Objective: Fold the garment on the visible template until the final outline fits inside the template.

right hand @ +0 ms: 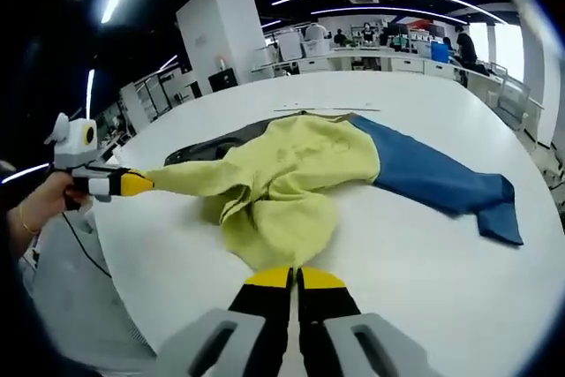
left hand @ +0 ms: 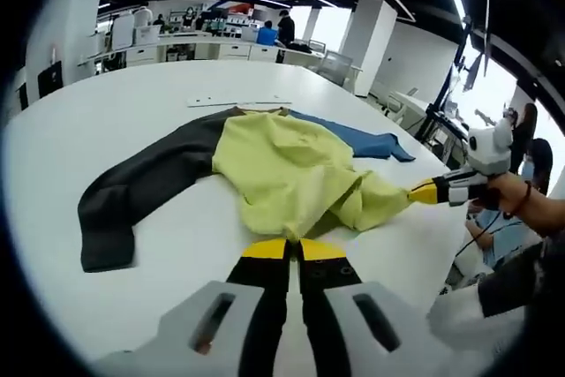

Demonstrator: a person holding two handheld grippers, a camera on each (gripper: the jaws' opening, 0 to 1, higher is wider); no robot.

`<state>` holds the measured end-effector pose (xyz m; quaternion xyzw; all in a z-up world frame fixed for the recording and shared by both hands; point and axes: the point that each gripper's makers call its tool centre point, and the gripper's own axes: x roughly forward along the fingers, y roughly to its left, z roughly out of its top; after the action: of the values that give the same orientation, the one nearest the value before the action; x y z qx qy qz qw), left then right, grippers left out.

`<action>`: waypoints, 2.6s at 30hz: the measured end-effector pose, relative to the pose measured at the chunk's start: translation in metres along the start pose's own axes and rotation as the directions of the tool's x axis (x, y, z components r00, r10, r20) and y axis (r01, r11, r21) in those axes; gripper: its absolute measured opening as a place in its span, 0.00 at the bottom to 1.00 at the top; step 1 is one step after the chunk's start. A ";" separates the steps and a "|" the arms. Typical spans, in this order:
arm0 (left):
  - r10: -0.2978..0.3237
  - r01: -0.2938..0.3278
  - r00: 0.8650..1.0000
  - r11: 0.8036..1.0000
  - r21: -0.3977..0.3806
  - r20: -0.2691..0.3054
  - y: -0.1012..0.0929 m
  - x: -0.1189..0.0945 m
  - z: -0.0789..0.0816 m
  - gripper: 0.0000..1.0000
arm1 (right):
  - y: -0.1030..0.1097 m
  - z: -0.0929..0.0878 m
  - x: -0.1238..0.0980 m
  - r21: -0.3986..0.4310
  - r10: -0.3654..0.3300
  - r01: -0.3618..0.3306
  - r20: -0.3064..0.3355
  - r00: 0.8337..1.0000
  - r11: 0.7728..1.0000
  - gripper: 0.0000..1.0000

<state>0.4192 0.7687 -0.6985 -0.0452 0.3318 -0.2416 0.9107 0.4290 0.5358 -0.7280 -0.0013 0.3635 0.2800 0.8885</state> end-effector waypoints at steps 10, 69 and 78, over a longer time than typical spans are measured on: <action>0.016 -0.017 0.999 0.999 -0.044 -0.039 -0.001 -0.022 -0.029 0.00 | -0.010 -0.022 -0.018 0.033 -0.016 0.017 -0.030 0.999 0.999 0.00; 0.107 -0.109 0.941 0.994 0.012 -0.321 0.014 -0.068 -0.130 0.01 | -0.032 -0.102 -0.056 0.038 -0.096 0.108 -0.234 0.967 0.993 0.00; 0.126 -0.136 0.937 0.991 -0.007 -0.325 0.017 -0.073 -0.132 0.16 | -0.033 -0.091 -0.055 0.131 -0.044 0.071 -0.201 0.979 0.989 0.14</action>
<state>0.2944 0.8282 -0.7625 0.0037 0.4827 -0.1794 0.8572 0.3549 0.4624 -0.7658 0.0216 0.4680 0.2269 0.8538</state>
